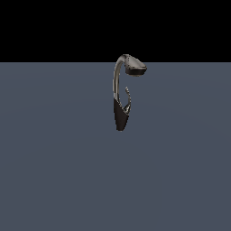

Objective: Turn on the faucet by rotating a designated handle.

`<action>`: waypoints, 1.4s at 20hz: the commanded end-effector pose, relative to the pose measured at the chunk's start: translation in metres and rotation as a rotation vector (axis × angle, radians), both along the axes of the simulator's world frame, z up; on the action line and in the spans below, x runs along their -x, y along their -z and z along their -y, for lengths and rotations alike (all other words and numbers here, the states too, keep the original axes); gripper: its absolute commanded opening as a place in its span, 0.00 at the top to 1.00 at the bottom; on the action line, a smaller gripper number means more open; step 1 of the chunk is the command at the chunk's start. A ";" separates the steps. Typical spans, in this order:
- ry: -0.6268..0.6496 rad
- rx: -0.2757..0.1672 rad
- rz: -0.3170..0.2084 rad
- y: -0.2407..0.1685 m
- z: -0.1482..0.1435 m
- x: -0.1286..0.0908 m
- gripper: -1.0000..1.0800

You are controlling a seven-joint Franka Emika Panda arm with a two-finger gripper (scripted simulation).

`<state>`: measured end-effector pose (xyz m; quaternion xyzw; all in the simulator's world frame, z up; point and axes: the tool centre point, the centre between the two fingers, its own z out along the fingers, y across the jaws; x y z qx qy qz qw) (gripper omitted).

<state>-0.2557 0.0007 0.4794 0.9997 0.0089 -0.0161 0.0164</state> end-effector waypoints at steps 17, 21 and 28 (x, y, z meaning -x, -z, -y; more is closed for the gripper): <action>-0.009 0.027 0.008 -0.002 0.000 -0.012 1.00; 0.017 0.007 -0.003 0.000 -0.002 -0.021 1.00; 0.098 -0.049 -0.035 0.005 -0.006 -0.048 1.00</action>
